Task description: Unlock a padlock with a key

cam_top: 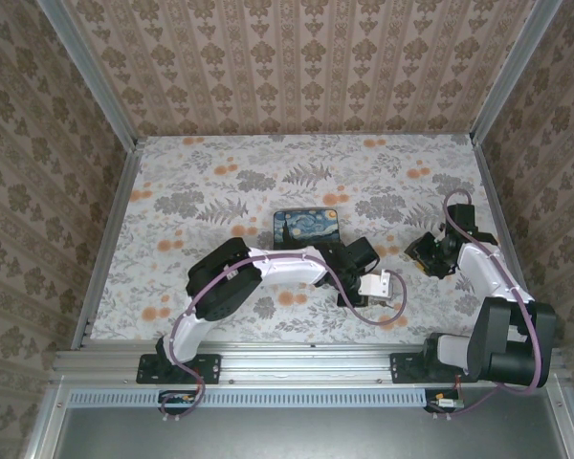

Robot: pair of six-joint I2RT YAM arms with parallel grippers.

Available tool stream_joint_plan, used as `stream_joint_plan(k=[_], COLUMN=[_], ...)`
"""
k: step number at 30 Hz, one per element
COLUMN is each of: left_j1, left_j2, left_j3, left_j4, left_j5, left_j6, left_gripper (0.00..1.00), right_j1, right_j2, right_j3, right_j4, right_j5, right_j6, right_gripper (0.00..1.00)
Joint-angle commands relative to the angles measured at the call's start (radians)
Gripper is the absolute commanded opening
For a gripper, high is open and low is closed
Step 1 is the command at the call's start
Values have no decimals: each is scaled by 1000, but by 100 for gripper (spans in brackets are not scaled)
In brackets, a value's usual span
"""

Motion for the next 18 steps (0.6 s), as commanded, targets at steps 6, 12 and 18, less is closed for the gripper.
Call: stream_joint_plan(k=[6, 12, 18], left_j1=[69, 113, 160], left_j2=[-22, -67, -136], left_j3=[-44, -65, -107], left_j4=[-7, 13, 27], left_j5=[-62, -35, 26], left_j6=[-20, -36, -66], left_gripper=[3, 0, 0], right_j1=[48, 92, 156], right_j2=[-38, -37, -48], right_j3=[-40, -54, -60], right_j4=[-13, -13, -9], right_j5=[-32, -33, -97], right_j6=[-11, -11, -41], right_gripper=[37, 37, 38])
